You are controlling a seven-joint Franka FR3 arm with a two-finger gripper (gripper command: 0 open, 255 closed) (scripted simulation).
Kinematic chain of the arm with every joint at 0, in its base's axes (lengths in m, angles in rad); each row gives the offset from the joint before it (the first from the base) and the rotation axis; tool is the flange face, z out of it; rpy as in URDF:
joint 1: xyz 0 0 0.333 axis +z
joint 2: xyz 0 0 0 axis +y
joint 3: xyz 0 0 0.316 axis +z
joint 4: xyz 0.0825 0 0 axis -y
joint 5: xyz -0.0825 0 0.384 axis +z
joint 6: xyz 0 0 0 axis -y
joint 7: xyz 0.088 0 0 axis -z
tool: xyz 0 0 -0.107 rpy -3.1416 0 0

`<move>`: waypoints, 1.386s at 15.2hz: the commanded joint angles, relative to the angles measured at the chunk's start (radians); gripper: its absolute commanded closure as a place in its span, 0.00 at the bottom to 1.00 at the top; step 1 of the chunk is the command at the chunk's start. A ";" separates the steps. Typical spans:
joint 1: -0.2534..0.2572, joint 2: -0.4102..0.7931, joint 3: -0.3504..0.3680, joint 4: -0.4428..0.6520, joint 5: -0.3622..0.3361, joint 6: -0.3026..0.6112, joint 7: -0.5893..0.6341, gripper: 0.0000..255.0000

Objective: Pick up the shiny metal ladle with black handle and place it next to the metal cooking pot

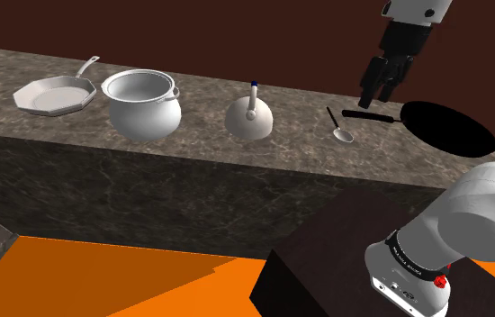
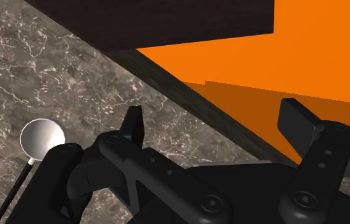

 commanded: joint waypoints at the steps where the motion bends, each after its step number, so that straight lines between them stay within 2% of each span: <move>1: 0.000 0.000 0.000 0.000 0.000 0.000 0.000 0.00; 11: -0.096 0.193 -0.084 -0.089 -0.054 0.354 0.023 0.00; 21: -0.168 0.472 -0.184 -0.066 -0.053 0.684 0.031 0.00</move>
